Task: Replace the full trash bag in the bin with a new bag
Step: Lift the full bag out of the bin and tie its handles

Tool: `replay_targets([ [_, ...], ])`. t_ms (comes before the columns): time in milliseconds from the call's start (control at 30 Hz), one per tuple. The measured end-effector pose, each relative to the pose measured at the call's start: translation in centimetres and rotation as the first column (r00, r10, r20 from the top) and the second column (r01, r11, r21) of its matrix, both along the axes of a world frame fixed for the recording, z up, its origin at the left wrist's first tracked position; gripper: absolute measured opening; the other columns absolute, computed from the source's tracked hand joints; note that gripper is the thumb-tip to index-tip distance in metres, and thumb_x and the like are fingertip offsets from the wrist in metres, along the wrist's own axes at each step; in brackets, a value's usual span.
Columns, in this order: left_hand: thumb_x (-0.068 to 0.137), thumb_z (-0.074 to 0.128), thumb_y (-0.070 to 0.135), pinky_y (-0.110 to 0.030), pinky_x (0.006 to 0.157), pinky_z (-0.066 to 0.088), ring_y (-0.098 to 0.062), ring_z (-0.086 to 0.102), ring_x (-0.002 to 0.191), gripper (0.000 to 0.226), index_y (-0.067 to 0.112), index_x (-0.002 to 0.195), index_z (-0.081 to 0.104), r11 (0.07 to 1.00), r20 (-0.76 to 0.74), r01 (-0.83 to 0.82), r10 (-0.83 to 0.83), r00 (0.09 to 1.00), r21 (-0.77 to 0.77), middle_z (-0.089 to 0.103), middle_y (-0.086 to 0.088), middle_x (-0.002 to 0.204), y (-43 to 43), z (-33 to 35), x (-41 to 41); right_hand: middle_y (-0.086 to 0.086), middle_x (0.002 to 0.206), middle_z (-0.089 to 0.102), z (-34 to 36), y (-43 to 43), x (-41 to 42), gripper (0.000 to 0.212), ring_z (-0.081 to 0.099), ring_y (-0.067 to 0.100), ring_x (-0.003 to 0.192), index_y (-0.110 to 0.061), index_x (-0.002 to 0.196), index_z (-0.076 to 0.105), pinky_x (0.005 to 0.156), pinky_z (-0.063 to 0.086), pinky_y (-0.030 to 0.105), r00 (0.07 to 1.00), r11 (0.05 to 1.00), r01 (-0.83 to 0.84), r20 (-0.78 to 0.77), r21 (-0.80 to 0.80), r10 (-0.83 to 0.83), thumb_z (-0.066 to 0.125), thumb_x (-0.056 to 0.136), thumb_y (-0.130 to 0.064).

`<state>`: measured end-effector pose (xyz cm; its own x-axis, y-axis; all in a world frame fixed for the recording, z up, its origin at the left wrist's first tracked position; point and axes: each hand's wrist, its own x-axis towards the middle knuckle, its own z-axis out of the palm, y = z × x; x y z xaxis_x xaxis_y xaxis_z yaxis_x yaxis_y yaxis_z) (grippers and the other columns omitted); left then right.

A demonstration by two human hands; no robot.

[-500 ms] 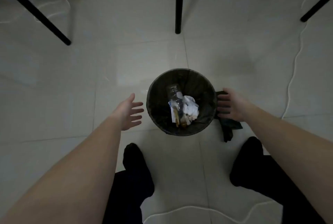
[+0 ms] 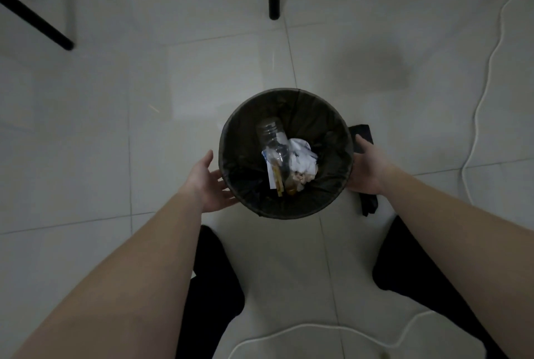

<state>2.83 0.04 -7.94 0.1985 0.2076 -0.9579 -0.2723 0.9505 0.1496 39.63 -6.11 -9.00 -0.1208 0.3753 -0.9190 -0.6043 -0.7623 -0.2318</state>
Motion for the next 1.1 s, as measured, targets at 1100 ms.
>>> replay_targets([
  [1100, 0.095, 0.065, 0.031, -0.036, 0.078, 0.053, -0.021, 0.067, 0.085, 0.013, 0.019, 0.098, 0.069, 0.954, -0.206, 0.012, 0.053, 0.977, 0.3, 0.068, 0.002, 0.082, 0.5, 9.6, -0.2, 0.01, 0.083, 0.061, 10.3, 1.0, -0.8, 0.039, 0.058, 0.026, 0.075, -0.016, 0.078, 0.054, 0.08, 0.049, 0.039, 0.952, 0.989, -0.046, 0.306, 0.139, 0.001, 0.05, 0.099, -0.048],
])
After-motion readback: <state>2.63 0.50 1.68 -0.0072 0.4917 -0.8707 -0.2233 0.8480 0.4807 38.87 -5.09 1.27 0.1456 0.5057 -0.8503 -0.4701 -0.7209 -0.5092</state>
